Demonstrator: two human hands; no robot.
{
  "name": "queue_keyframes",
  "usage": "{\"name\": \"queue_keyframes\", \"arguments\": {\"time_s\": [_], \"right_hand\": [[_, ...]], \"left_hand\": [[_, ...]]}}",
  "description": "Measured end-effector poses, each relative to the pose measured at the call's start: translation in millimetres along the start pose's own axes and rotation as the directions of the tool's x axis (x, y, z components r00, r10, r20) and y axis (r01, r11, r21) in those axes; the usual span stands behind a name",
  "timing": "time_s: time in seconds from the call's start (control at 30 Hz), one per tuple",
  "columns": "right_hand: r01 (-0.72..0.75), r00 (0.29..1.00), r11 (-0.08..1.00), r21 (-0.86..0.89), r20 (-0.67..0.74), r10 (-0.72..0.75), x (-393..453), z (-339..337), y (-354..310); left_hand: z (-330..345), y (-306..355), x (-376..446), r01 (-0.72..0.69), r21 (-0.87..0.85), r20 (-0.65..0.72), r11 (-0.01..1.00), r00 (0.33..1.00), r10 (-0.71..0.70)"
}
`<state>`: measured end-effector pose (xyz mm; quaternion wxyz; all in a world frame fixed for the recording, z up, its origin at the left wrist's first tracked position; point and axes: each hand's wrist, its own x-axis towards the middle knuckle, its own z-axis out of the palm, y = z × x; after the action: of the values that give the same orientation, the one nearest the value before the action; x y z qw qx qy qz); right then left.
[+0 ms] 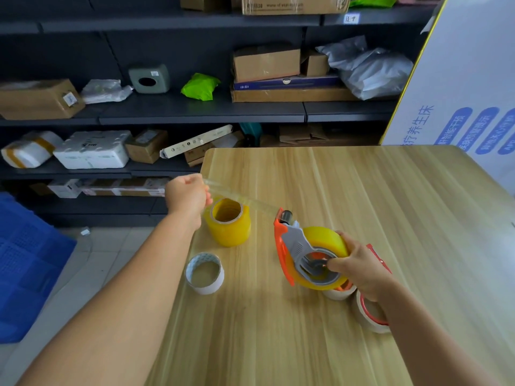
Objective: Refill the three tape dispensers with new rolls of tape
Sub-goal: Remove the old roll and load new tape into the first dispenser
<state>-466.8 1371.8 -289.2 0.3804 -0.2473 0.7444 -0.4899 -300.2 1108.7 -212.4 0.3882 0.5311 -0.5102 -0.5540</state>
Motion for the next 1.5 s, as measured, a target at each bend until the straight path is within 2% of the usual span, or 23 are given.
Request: {"name": "queue_keyframes", "arguments": {"time_s": [0.23,0.33,0.47,0.63,0.8,1.0,1.2,1.3,1.4,1.5], "right_hand": [[0.008,1.0,0.969,0.245,-0.023,-0.002,5,-7,-2],[0.014,1.0,0.933,0.359,-0.031,-0.003,4,-6,-7],[0.015,0.999,0.909,0.416,-0.048,0.005,4,-1,-16],[-0.031,0.998,0.887,0.461,-0.04,0.055,5,5,-27],[-0.064,0.991,0.894,0.443,-0.077,0.109,3,13,-36],[-0.103,0.981,0.912,0.397,-0.111,0.159,2,27,-46],[-0.131,0.977,0.882,0.453,-0.09,0.192,-5,50,-57],[-0.121,0.98,0.884,0.451,-0.085,0.177,-15,65,-63],[-0.132,0.979,0.898,0.42,-0.089,0.185,-27,83,-68],[-0.176,0.967,0.913,0.367,-0.107,0.23,-42,102,-71]], "left_hand": [[-6,-29,-16,0.054,0.096,0.031,0.994,0.998,-0.057],[-3,-37,-27,0.079,0.121,0.093,0.99,0.992,-0.09],[0,-53,-43,0.168,0.109,0.196,0.98,0.963,-0.187],[3,-70,-64,0.349,-0.016,0.282,0.937,0.901,-0.33],[1,-81,-83,0.438,-0.16,0.357,0.885,0.861,-0.362],[-7,-99,-102,0.435,-0.24,0.443,0.868,0.845,-0.301],[-26,-110,-120,0.262,-0.133,0.459,0.956,0.871,-0.175],[-41,-115,-128,0.18,-0.098,0.514,0.979,0.851,-0.105],[-53,-120,-142,0.152,-0.113,0.555,0.982,0.83,-0.064],[-68,-128,-160,0.181,-0.114,0.555,0.977,0.827,-0.089]]}}
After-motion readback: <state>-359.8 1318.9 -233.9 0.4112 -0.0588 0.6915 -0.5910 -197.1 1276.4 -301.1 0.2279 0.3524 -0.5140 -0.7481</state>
